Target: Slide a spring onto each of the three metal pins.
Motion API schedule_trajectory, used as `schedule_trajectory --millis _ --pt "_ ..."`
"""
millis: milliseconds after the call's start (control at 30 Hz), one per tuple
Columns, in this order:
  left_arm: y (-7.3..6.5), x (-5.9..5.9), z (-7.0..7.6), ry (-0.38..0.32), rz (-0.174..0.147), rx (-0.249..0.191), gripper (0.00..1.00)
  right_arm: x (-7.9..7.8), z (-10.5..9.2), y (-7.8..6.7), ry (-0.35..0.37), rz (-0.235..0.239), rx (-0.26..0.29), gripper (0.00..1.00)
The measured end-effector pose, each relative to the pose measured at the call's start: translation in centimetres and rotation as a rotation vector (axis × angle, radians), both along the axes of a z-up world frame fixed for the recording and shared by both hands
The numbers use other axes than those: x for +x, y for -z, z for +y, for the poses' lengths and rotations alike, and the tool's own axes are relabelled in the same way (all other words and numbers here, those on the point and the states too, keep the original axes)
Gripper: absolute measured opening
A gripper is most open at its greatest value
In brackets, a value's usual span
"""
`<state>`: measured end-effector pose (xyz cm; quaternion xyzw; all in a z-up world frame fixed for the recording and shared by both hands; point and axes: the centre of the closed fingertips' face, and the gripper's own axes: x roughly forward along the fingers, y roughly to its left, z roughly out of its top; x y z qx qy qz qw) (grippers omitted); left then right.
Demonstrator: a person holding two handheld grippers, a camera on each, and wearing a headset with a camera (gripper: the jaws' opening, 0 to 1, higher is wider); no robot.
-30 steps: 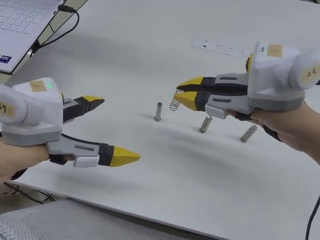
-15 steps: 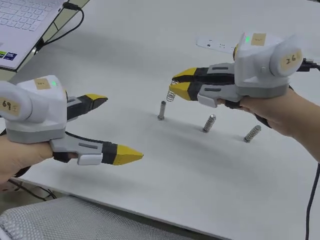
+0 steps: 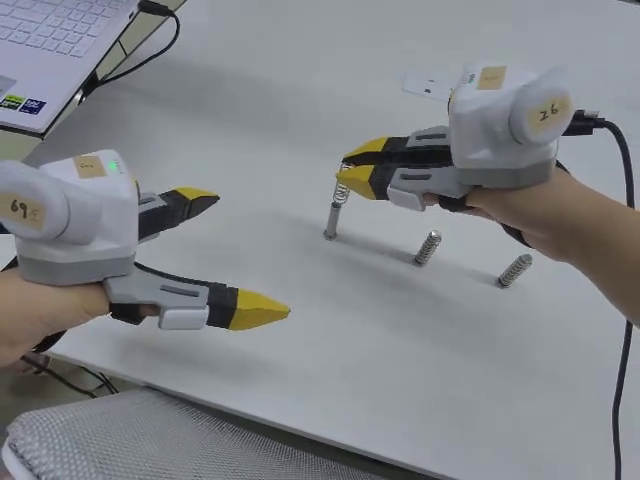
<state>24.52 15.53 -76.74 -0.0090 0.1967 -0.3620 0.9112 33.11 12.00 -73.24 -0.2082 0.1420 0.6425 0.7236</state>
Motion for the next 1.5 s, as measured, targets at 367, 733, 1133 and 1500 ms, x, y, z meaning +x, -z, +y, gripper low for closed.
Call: schedule_trajectory --millis 367,733,1133,1500 --pt "-0.1 0.3 0.1 -0.003 -0.004 -0.002 0.98 0.4 0.1 0.7 0.013 0.015 -0.01 0.07" --pt "-0.4 0.3 -0.3 0.003 -0.004 -0.014 0.98 0.5 0.0 1.4 0.02 0.03 -0.027 0.08" --pt "-0.3 0.2 -0.2 0.003 -0.002 -0.013 0.98 0.8 0.0 1.9 0.035 0.044 -0.03 0.08" --pt "-0.1 0.1 0.0 -0.001 0.005 -0.015 0.98 0.6 0.2 2.5 0.031 0.05 -0.047 0.08"
